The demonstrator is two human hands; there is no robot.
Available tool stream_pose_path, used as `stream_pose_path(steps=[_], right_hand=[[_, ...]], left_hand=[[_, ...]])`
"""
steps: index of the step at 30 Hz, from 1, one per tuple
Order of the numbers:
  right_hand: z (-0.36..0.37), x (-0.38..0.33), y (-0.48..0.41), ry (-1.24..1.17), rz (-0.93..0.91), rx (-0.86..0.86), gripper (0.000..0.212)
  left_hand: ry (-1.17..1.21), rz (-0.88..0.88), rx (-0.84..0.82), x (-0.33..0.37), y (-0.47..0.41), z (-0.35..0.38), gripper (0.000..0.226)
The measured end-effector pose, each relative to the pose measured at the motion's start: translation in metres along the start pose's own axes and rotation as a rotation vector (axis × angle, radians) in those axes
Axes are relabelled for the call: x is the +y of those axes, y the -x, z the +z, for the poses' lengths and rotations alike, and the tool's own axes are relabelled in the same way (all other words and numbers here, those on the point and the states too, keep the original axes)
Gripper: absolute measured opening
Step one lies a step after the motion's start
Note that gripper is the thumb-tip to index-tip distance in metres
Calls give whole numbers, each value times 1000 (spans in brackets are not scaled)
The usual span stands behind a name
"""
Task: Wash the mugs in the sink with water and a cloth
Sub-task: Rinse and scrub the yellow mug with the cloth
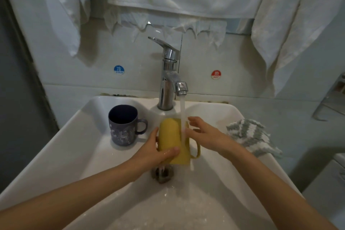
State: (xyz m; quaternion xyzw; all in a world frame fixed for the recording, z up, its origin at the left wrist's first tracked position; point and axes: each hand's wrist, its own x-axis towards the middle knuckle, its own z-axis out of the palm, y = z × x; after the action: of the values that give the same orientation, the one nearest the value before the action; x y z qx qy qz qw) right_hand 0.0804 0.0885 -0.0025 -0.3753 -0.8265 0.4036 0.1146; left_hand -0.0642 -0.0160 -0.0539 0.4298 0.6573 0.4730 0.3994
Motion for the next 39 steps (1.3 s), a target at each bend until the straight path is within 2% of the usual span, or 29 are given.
stream_pose_path(steps=[2, 8, 14, 16, 18, 22, 24, 27, 29, 36, 39], right_hand=[[4, -2, 1, -22, 11, -21, 75], [5, -6, 6, -33, -117, 10, 68], [6, -1, 3, -42, -138, 24, 71], [7, 3, 3, 59, -112, 11, 73], [7, 5, 1, 127, -101, -1, 71], [4, 4, 1, 0, -116, 59, 68], [4, 3, 2, 52, -145, 47, 69], [0, 0, 3, 2, -184, 54, 68], [-4, -1, 4, -7, -206, 18, 65], [-4, 2, 3, 28, -228, -62, 71], [-3, 0, 2, 18, -239, -60, 71]], left_hand=[[-37, 120, -21, 2, 1, 3, 93], [-156, 325, -115, -3, 0, -5, 85], [-538, 425, -95, 5, 1, -21, 104], [-488, 505, 25, 25, 10, -25, 96], [-443, 630, 262, 50, 14, -32, 81], [-689, 894, 749, 114, 6, -57, 64], [-837, 863, 820, 146, -1, -67, 66], [-1024, 696, 664, 174, -17, -72, 63], [-1036, 623, 567, 176, -21, -71, 55], [-1086, 669, 555, 147, -23, -83, 69], [-960, 635, 453, 138, -18, -82, 85]])
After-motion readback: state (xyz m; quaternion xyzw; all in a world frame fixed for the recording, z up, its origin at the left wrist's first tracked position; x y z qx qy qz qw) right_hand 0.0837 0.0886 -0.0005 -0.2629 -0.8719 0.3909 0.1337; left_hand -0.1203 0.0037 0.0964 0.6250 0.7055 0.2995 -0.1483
